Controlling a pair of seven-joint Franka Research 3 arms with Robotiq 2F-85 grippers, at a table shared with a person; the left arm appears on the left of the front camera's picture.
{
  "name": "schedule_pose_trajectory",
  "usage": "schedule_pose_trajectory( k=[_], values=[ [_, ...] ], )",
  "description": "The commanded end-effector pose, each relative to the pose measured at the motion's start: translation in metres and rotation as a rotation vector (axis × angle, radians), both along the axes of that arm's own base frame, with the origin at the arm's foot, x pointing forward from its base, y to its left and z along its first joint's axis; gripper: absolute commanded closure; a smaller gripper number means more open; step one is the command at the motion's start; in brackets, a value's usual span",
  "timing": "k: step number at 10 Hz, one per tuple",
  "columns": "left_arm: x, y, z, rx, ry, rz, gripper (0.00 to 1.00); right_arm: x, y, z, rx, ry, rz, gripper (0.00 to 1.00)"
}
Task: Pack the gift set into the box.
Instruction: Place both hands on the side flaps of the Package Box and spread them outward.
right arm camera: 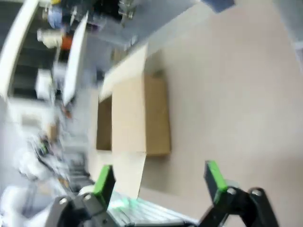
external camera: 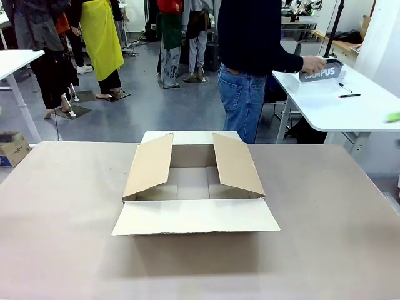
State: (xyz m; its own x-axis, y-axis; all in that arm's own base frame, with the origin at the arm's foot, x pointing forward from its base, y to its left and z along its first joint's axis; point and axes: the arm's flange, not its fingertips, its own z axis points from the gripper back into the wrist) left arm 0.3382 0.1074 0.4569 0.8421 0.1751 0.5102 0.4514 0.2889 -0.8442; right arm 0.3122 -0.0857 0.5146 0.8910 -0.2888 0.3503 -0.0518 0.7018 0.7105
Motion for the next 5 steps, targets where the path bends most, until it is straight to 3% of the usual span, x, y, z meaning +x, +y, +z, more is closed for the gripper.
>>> schedule_pose_trajectory(
  k=[1,2,3,4,5],
  values=[
    [0.031,-0.087,0.031,0.058,-0.018,-0.284,0.00,0.045,0.104,-0.012,-0.128,-0.001,0.184,0.00],
    [0.036,-0.133,0.029,0.063,0.010,-0.417,0.00,0.055,0.147,-0.031,-0.171,0.028,0.242,0.00],
    [0.041,-0.171,0.015,0.214,0.080,-0.438,0.00,0.059,0.175,-0.046,-0.192,0.025,0.279,0.00],
    [0.020,-0.127,0.035,0.078,-0.003,-0.313,0.00,0.053,0.168,-0.047,-0.253,-0.014,0.219,0.00],
    [0.020,-0.127,0.035,0.078,-0.003,-0.313,0.00,0.033,0.184,-0.029,-0.196,0.029,0.294,0.00]
  ],
)
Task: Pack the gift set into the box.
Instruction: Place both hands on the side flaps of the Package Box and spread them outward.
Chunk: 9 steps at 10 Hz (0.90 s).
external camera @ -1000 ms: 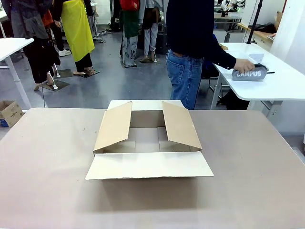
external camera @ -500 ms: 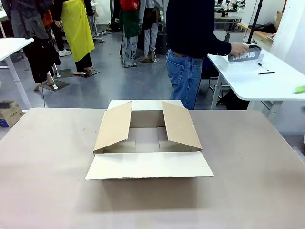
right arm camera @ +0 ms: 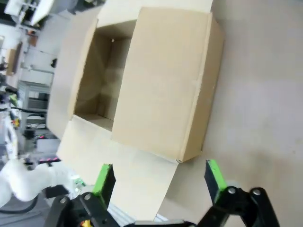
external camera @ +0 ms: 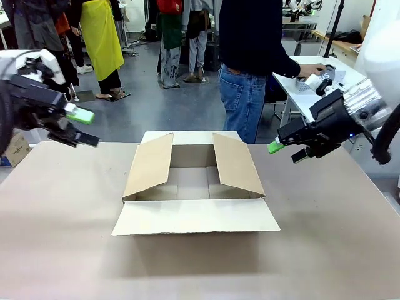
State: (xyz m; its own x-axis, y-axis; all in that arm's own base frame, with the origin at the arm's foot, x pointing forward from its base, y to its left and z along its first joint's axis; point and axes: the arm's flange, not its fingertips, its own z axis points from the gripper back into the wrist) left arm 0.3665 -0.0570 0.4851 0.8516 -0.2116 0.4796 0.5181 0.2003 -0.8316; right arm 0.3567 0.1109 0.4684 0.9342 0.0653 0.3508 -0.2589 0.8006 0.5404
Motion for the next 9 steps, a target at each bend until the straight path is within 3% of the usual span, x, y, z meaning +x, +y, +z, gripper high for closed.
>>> schedule_pose_trajectory(
  k=[1,3,5,7,9],
  values=[
    [-0.008,0.037,0.006,-0.044,-0.032,0.068,0.00,-0.011,-0.013,0.017,0.033,0.006,-0.002,0.00],
    [-0.001,0.023,0.004,-0.018,-0.008,0.048,0.00,-0.011,-0.013,0.017,0.033,0.006,-0.002,0.00],
    [0.022,-0.031,0.023,0.302,-0.028,0.171,0.00,-0.011,-0.013,0.017,0.033,0.006,-0.002,0.00],
    [0.065,-0.099,0.032,0.508,0.030,0.143,0.00,-0.011,-0.013,0.017,0.033,0.006,-0.002,0.00],
    [0.087,-0.185,0.012,0.665,0.103,0.101,0.00,-0.011,-0.013,0.017,0.033,0.006,-0.002,0.00]
  ],
)
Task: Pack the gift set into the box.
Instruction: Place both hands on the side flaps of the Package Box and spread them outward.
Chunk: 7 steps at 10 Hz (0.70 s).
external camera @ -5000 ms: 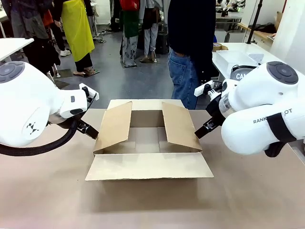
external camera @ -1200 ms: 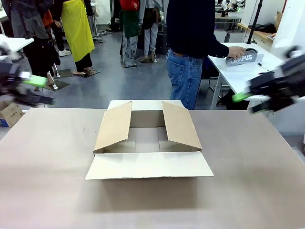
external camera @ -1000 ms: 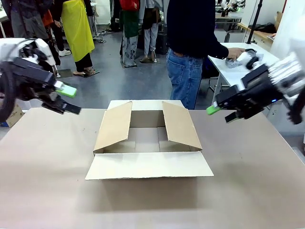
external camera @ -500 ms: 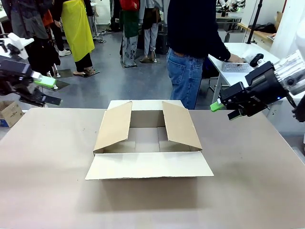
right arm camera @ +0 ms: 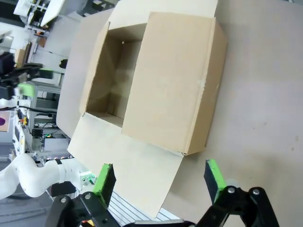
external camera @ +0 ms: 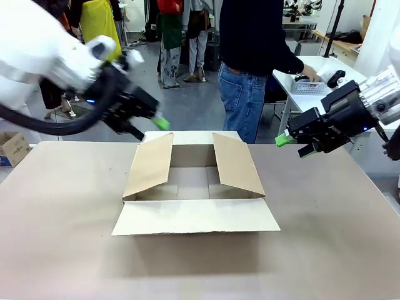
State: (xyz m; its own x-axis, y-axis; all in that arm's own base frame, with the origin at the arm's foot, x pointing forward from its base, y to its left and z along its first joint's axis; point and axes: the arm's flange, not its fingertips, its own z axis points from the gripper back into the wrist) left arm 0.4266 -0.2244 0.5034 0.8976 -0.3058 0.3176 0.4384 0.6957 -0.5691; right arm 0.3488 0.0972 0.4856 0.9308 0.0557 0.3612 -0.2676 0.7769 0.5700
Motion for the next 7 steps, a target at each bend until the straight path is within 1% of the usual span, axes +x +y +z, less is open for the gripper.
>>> schedule_pose_trajectory(
  k=[1,2,4,5,6,7],
  values=[
    [0.030,-0.039,-0.012,0.066,0.144,-0.032,0.00,-0.003,0.001,0.000,-0.008,0.015,-0.007,0.00],
    [0.000,0.000,0.000,0.000,0.000,0.000,0.00,-0.003,0.001,0.000,-0.008,0.015,-0.007,0.00],
    [0.000,0.000,0.000,0.000,0.000,0.000,0.00,-0.003,0.001,0.000,-0.008,0.015,-0.007,0.00],
    [0.015,-0.032,-0.013,0.040,0.056,-0.003,0.00,-0.003,0.001,0.000,-0.008,0.015,-0.007,0.00],
    [-0.002,-0.043,0.003,0.147,0.061,0.172,0.00,-0.003,0.001,0.000,-0.008,0.015,-0.007,0.00],
    [-0.008,-0.061,0.009,0.339,0.089,0.320,0.00,-0.003,0.001,0.000,-0.008,0.015,-0.007,0.00]
  ],
)
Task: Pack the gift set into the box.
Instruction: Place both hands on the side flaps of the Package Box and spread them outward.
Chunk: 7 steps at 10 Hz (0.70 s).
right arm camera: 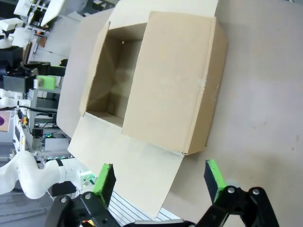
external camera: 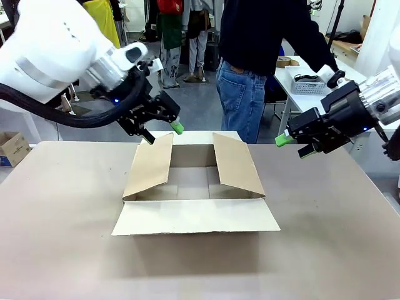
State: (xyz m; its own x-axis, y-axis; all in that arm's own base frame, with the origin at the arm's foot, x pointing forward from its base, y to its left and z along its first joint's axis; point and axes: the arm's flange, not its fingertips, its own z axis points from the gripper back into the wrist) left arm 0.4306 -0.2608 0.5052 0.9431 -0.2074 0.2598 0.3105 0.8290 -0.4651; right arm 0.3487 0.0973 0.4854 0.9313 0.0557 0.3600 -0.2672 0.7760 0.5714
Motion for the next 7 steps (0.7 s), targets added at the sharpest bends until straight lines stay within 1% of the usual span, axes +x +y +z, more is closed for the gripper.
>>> schedule_pose_trajectory(
  k=[1,2,3,4,5,6,7],
  values=[
    [-0.009,-0.041,0.009,0.303,0.104,0.183,0.00,-0.003,0.001,0.001,-0.009,0.014,-0.007,0.00],
    [-0.003,-0.053,0.007,0.396,0.124,0.160,0.00,-0.003,0.001,0.001,-0.009,0.014,-0.007,0.00],
    [0.009,-0.064,0.004,0.506,0.128,0.212,0.00,-0.003,0.001,0.001,-0.009,0.014,-0.007,0.00],
    [0.018,-0.073,-0.001,0.549,0.140,0.152,0.00,-0.003,0.001,0.001,-0.009,0.014,-0.007,0.00],
    [0.026,-0.079,-0.007,0.562,0.138,0.163,0.00,-0.003,0.001,0.001,-0.009,0.014,-0.007,0.00],
    [0.031,-0.084,-0.013,0.542,0.113,0.176,0.00,-0.003,0.001,0.001,-0.009,0.014,-0.007,0.00],
    [0.035,-0.089,-0.023,0.551,0.111,0.210,0.00,-0.003,0.001,0.001,-0.009,0.014,-0.007,0.00]
  ],
)
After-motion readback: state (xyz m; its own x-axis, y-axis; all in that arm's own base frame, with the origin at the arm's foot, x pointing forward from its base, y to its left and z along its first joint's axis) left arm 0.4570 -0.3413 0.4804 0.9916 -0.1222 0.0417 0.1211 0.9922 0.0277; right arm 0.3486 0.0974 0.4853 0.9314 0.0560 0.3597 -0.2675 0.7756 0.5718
